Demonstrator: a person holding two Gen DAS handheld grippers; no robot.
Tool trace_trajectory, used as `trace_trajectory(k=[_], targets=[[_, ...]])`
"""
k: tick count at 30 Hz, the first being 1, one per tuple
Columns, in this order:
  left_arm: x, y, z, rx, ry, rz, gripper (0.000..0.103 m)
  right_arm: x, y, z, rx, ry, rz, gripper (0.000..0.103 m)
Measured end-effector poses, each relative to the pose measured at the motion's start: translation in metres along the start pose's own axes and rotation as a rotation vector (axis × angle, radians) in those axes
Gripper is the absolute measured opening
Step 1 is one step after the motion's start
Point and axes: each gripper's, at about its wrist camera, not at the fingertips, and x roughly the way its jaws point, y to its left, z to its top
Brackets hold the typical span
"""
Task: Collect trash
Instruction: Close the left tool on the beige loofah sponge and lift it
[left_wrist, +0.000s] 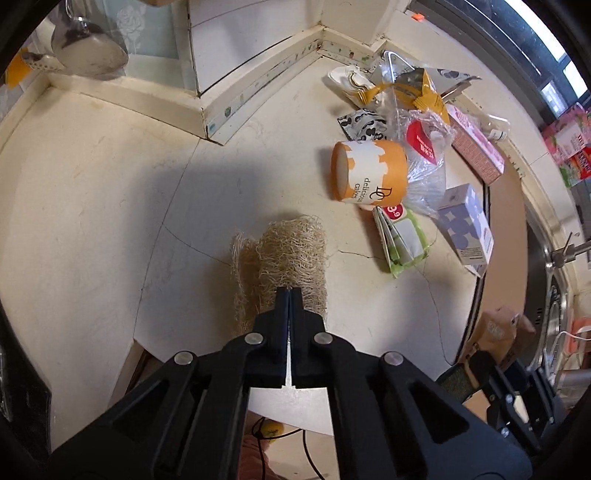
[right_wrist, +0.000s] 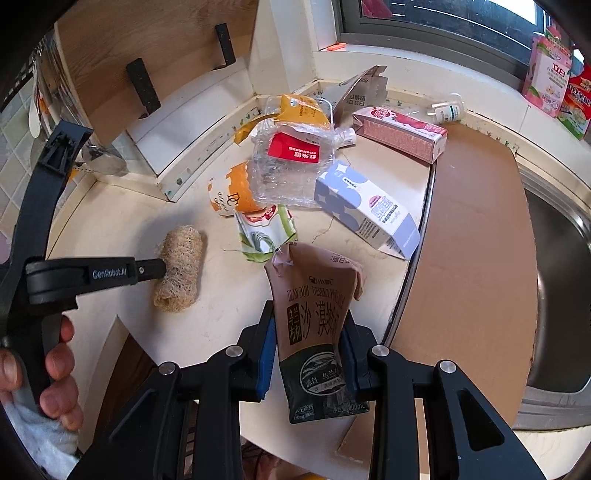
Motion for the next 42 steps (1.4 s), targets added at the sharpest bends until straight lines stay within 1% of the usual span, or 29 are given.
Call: trace_trajectory(k=[2,3,4,6,8,12,14,16,21,23,24,25,26,28,30,33,36,42], targets=[[0.003,0.006,0.004,-0.019,0.027,-0.032,0.008,-0.003,0.001,-0.004,-0.002,-0.002,0.003,0.03],[0.004,0.009,0.006,-0.029,0.039,-0.041,0.024,-0.003,0.002,-0.005,-0.002,-0.002,0.005,0.03],[0.005,0.011,0.007,-0.036,0.043,-0.044,0.045,-0.005,0.002,-0.007,-0.001,-0.002,0.008,0.03],[0.006,0.016,0.009,-0.057,0.037,-0.05,0.062,-0.006,0.003,-0.01,0.0,-0.001,0.014,0.03],[0.01,0.02,0.011,-0.063,0.038,-0.05,0.062,-0.009,0.004,-0.012,0.0,-0.001,0.019,0.03],[0.023,0.021,0.014,-0.053,0.073,-0.049,0.062,-0.012,0.007,-0.015,-0.006,-0.005,0.023,0.03],[0.029,0.018,0.015,-0.037,0.078,-0.062,0.064,-0.012,0.007,-0.015,-0.003,-0.007,0.024,0.03],[0.032,0.013,0.017,-0.016,0.074,-0.057,0.066,-0.012,0.007,-0.016,0.002,-0.004,0.025,0.03],[0.041,-0.002,0.019,0.024,0.077,-0.066,0.066,-0.009,0.008,-0.018,0.014,0.008,0.031,0.03],[0.046,-0.007,0.019,0.037,0.083,-0.074,0.062,-0.009,0.008,-0.02,0.017,0.01,0.035,0.03],[0.046,-0.009,0.018,0.042,0.084,-0.077,0.046,-0.009,0.008,-0.021,0.02,0.011,0.036,0.03],[0.048,-0.011,0.018,0.052,0.089,-0.065,0.034,-0.01,0.008,-0.022,0.025,0.012,0.041,0.03],[0.049,-0.014,0.017,0.066,0.088,-0.058,0.034,-0.01,0.007,-0.023,0.029,0.011,0.042,0.03],[0.045,-0.016,0.015,0.082,0.067,-0.047,0.03,-0.012,0.006,-0.024,0.039,0.01,0.045,0.03],[0.04,-0.018,0.012,0.1,0.054,-0.033,0.028,-0.014,0.004,-0.027,0.051,0.009,0.049,0.03],[0.027,-0.018,0.004,0.11,0.04,-0.035,0.027,-0.018,0.001,-0.031,0.07,0.008,0.056,0.03],[0.008,-0.022,-0.008,0.153,0.012,-0.026,0.027,-0.024,0.0,-0.037,0.089,0.008,0.064,0.03],[-0.046,-0.025,-0.047,0.211,-0.047,-0.055,0.027,-0.045,0.007,-0.055,0.108,0.004,0.094,0.03]])
